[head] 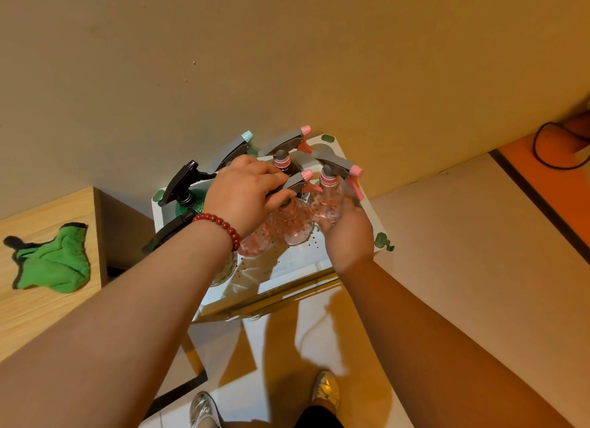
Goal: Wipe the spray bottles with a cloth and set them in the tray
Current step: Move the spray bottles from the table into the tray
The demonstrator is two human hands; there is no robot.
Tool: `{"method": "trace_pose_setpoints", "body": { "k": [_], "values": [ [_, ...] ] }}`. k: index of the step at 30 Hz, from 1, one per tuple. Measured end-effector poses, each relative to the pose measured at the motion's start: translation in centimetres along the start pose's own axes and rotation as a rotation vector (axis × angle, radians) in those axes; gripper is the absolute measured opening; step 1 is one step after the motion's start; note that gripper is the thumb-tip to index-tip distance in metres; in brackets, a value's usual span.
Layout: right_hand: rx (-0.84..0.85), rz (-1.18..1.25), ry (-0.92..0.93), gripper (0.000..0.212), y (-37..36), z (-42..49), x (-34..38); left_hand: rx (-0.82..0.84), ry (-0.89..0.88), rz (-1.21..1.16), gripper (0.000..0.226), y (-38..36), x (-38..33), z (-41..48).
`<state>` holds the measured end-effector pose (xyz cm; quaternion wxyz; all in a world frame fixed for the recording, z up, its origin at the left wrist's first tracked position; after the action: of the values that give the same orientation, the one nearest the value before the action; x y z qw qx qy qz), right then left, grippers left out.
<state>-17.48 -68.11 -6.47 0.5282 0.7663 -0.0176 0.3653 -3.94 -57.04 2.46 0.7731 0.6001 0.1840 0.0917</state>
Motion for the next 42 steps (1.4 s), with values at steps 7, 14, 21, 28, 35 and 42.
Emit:
{"method": "trace_pose_setpoints", "body": {
  "k": [7, 14, 21, 28, 35, 42],
  "values": [
    [-0.015, -0.042, -0.114, 0.033, -0.3, 1.4, 0.6, -0.001, 0.002, -0.002, 0.039, -0.2, 0.0, 0.0],
    [-0.046, -0.074, -0.115, 0.032, -0.5, 1.2, 0.6, 0.000, 0.008, 0.001, 0.037, -0.3, 0.1, 0.0],
    [-0.010, -0.143, -0.018, 0.039, -0.1, 0.2, 0.3, 0.000, -0.001, 0.013, 0.033, -0.4, 0.0, 0.3],
    [-0.057, -0.010, 0.028, 0.058, 0.1, -0.9, -0.1, 0.032, 0.014, 0.004, 0.039, 0.0, 0.0, 0.1],
    [-0.020, 0.233, 0.100, 0.049, 0.3, -3.4, -0.2, 0.060, 0.038, -0.092, 0.049, 1.0, -0.4, 0.2],
    [-0.279, 0.357, 0.452, 0.042, 3.8, -4.8, 3.4, 0.059, 0.193, -0.125, 0.063, 4.6, 0.0, -1.5]
  ]
}}
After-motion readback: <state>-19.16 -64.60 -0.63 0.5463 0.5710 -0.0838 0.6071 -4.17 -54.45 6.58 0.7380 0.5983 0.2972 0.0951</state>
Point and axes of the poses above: each hand's wrist, its own z-axis towards the middle knuckle, its own y-axis out of the back of the hand, x = y × z, the point moved 1 cm from there along z, towards the middle knuckle, and after that the axes turned 3 degrees about -x, right-handed, at the moved point
